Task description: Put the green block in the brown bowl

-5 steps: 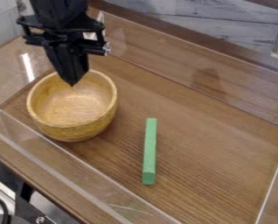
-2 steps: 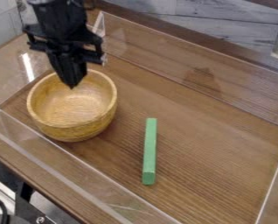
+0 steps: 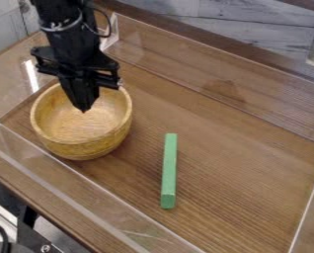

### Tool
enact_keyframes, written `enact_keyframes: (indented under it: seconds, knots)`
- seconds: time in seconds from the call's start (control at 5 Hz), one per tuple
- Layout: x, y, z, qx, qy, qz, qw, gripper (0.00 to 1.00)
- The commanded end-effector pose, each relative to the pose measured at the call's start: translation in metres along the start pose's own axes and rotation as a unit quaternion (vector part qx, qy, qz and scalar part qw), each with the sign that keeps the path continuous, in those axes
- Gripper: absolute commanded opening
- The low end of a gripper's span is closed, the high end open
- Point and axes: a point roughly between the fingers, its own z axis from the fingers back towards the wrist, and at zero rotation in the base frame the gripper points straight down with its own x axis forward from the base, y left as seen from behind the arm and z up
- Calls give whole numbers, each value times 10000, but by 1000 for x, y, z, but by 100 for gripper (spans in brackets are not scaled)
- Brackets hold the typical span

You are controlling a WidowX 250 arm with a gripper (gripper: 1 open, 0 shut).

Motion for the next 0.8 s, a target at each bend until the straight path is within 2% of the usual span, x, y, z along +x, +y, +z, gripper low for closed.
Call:
enact_keyframes:
  seconds: [0.0, 0.2, 0.6]
  knots:
    - [5, 0, 4, 75, -121, -21, 9999, 0]
    - [7, 0, 5, 105, -98, 1, 9999, 0]
    - [13, -1, -4, 82, -60, -446, 9990, 0]
